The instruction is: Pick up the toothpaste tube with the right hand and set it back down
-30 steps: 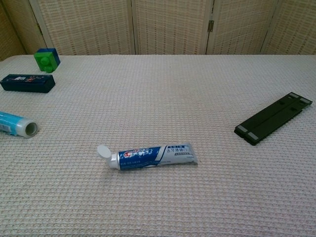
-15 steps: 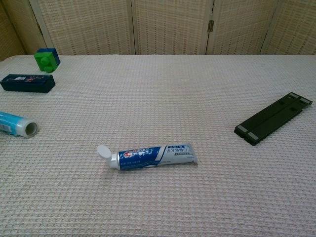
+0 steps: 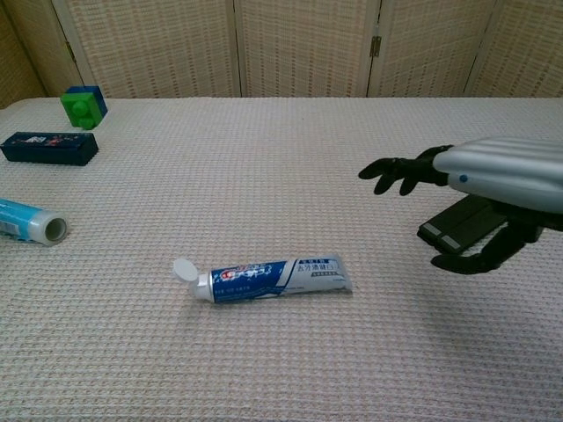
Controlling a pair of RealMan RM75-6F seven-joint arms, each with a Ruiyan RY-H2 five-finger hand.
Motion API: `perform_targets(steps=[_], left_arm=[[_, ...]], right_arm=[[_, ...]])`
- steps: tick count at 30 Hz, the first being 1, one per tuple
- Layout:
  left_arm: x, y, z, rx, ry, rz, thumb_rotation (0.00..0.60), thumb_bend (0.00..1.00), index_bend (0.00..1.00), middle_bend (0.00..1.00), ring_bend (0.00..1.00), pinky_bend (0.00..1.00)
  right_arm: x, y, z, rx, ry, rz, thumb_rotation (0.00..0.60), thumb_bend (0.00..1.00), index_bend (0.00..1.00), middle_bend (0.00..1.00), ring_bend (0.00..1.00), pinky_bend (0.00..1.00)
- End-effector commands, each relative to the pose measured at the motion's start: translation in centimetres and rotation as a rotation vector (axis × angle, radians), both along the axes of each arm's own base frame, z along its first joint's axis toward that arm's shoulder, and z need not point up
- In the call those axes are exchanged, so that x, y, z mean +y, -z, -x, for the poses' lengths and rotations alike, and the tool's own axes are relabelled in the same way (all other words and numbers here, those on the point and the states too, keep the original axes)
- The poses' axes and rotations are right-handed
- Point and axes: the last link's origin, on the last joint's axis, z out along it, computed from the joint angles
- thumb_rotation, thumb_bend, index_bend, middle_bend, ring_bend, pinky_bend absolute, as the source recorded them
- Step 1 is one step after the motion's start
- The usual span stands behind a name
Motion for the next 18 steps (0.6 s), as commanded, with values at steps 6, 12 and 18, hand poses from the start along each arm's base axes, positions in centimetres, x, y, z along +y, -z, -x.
perform_targets(steps=[6, 12, 18], left_arm=[[-0.1, -0.1, 0.2, 0.002, -0.009, 0.001, 0.6, 0.27, 0.08, 0.14, 0.13, 0.0], [-0.1, -0.2, 0.6, 0.002, -0.021, -0.002, 0.6, 0.27, 0.08, 0.14, 0.13, 0.0], [0.0, -0.4, 0.9, 0.002, -0.028, -0.005, 0.6, 0.27, 0.08, 0.14, 0.13, 0.0]], right_arm=[[-2.5, 7.7, -5.9, 0.052, -0.05, -0.084, 0.6, 0.39, 0.09, 0.2, 0.21, 0.11], [-3.0, 11.0, -7.9, 0.074, -0.049, -0.095, 0.6, 0.39, 0.15, 0.23, 0.24, 0.14], [-3.3, 12.3, -9.0, 0.082, -0.052, -0.092, 0.6, 0.39, 0.24, 0.28, 0.28, 0.2]])
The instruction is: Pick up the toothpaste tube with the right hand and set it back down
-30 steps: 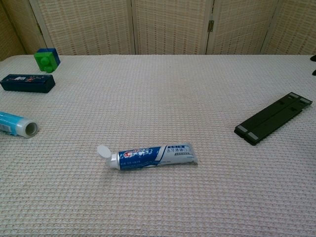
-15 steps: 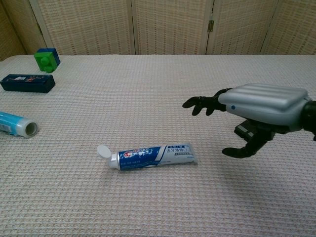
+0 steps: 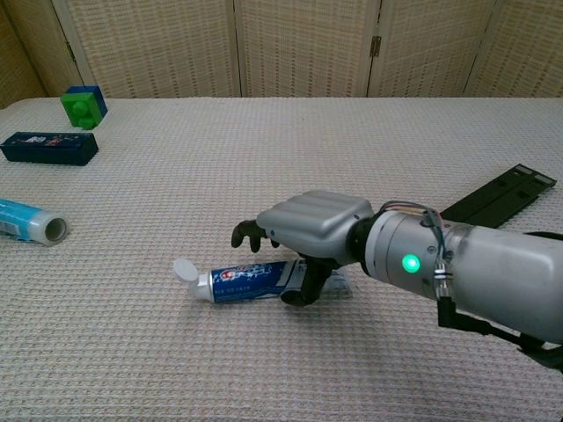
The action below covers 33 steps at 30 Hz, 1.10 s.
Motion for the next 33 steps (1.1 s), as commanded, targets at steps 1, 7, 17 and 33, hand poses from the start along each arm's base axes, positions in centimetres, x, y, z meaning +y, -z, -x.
perform_targets(steps=[1, 7, 17, 33], left_arm=[[0.0, 0.0, 0.1, -0.001, -0.003, -0.001, 0.6, 0.27, 0.08, 0.14, 0.13, 0.0], [0.1, 0.1, 0.5, -0.001, -0.01, 0.002, 0.6, 0.27, 0.08, 0.14, 0.13, 0.0], [0.1, 0.1, 0.7, -0.008, -0.009, 0.001, 0.6, 0.27, 0.08, 0.14, 0.13, 0.0], [-0.3, -0.3, 1.7, -0.018, -0.023, -0.006, 0.6, 0.27, 0.08, 0.14, 0.13, 0.0]], right_arm=[[-0.2, 0.5, -0.4, 0.009, -0.003, 0.003, 0.6, 0.39, 0.24, 0.29, 0.28, 0.21], [-0.4, 1.0, -0.5, 0.04, -0.016, 0.028, 0.6, 0.39, 0.28, 0.32, 0.32, 0.26], [-0.1, 1.2, -0.4, 0.053, -0.017, 0.032, 0.6, 0.4, 0.33, 0.35, 0.35, 0.31], [-0.3, 1.7, -0.7, 0.074, -0.044, 0.083, 0.6, 0.56, 0.52, 0.48, 0.48, 0.47]])
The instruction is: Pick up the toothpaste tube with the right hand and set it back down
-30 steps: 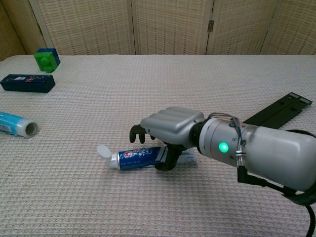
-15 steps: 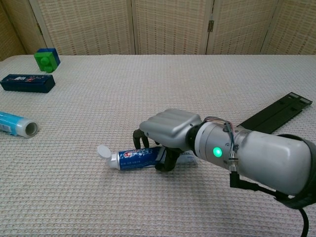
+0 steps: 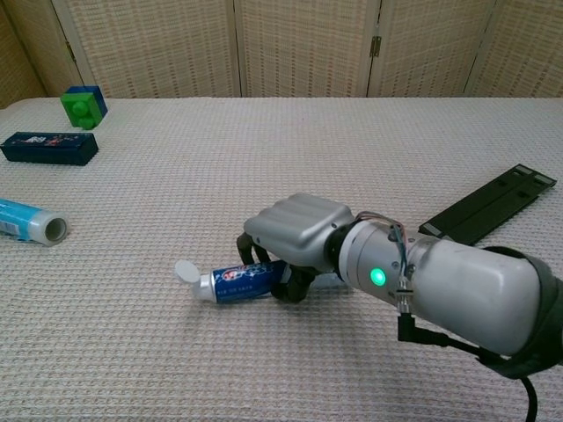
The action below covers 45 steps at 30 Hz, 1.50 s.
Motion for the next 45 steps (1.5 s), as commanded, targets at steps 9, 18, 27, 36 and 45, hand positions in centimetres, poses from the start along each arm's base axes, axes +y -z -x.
perform_targets(steps=[9, 18, 27, 36, 45], left_arm=[[1.8, 0.6, -2.6, 0.025, 0.137, 0.067, 0.6, 0.27, 0.09, 0.14, 0.14, 0.0], [5.5, 2.6, -7.1, 0.1, 0.381, 0.166, 0.6, 0.33, 0.15, 0.23, 0.24, 0.12], [7.6, 6.4, -11.9, 0.23, 0.606, 0.298, 0.6, 0.52, 0.22, 0.53, 0.55, 0.54], [8.1, 9.8, -15.4, 0.335, 0.722, 0.384, 0.6, 0.6, 0.14, 0.71, 0.72, 0.69], [8.4, 12.5, -16.2, 0.373, 0.726, 0.445, 0.6, 0.68, 0.11, 0.75, 0.76, 0.7]], right_arm=[[-1.6, -3.6, 0.2, -0.001, -0.05, 0.065, 0.6, 0.71, 0.66, 0.58, 0.63, 0.6], [-4.1, -9.7, 0.5, 0.049, -0.08, 0.098, 0.6, 0.75, 0.7, 0.62, 0.65, 0.64], [-5.7, -13.4, 0.0, 0.186, -0.155, 0.116, 0.6, 0.75, 0.7, 0.62, 0.66, 0.64], [-5.9, -13.2, -0.8, 0.243, -0.178, 0.122, 0.6, 0.75, 0.7, 0.63, 0.66, 0.64], [-5.6, -12.5, -1.0, 0.229, -0.175, 0.115, 0.6, 0.75, 0.7, 0.63, 0.66, 0.64]])
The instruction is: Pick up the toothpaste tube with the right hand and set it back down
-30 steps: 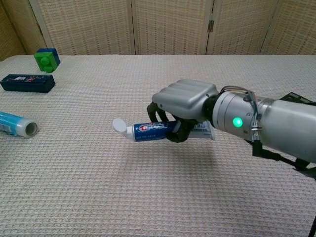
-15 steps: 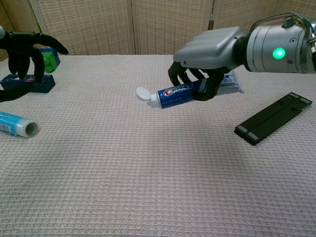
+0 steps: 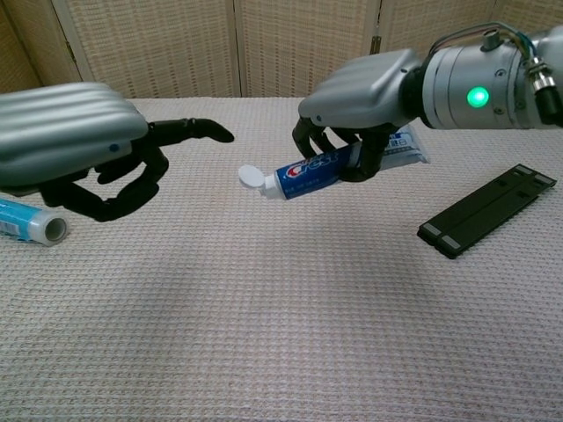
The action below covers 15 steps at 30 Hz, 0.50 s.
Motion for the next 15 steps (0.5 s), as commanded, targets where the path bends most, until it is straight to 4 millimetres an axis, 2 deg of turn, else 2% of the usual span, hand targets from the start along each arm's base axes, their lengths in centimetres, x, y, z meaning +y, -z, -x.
perform_targets(steps=[1, 9, 15], left_arm=[[0.1, 0.9, -0.1, 0.022, -0.004, 0.014, 0.6, 0.69, 0.11, 0.75, 0.76, 0.7], [0.2, 2.2, 0.2, 0.054, -0.028, 0.026, 0.6, 0.7, 0.1, 0.75, 0.76, 0.7], [0.6, 2.5, 0.7, 0.071, -0.044, 0.016, 0.6, 0.7, 0.1, 0.75, 0.76, 0.7]], right_arm=[[0.1, 0.1, 0.0, -0.005, 0.0, -0.003, 0.6, 0.75, 0.7, 0.63, 0.66, 0.64], [0.3, 0.3, 0.1, -0.017, 0.004, -0.012, 0.6, 0.75, 0.71, 0.63, 0.67, 0.64], [0.6, 0.3, 0.4, -0.032, 0.016, -0.031, 0.6, 0.75, 0.72, 0.64, 0.67, 0.64]])
